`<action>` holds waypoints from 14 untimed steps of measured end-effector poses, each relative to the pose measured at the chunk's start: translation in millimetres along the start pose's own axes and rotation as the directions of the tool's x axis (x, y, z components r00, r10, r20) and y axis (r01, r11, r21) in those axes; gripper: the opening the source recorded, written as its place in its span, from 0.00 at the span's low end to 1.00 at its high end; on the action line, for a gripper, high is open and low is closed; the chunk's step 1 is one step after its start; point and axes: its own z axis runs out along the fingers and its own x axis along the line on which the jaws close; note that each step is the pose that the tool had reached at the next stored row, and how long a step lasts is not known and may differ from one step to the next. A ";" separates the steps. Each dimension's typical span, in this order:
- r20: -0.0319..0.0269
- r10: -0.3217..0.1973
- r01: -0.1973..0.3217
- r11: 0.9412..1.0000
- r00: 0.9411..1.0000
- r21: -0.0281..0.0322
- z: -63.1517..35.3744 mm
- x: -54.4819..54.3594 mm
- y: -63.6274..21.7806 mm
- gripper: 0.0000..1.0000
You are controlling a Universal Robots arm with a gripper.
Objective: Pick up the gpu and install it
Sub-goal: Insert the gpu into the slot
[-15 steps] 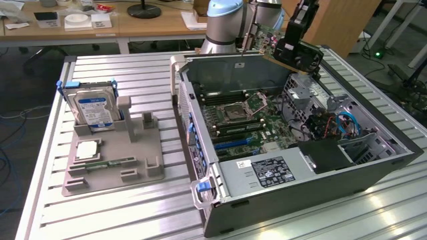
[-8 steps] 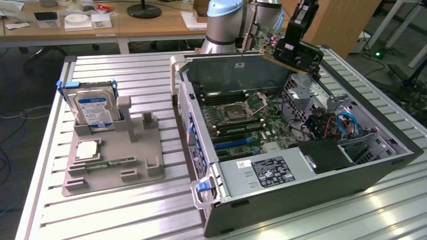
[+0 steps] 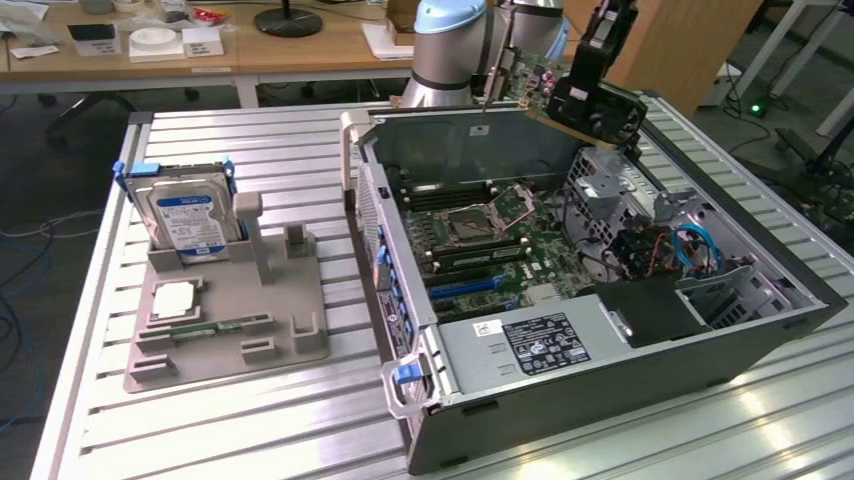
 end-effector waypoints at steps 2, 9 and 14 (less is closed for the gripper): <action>0.000 -0.002 0.002 1.000 1.000 0.000 0.0 0.0 0.0 0.28; 0.000 -0.009 0.009 1.000 1.000 0.000 0.0 0.0 0.0 0.28; 0.000 -0.014 0.014 1.000 1.000 0.000 0.0 0.0 0.0 0.28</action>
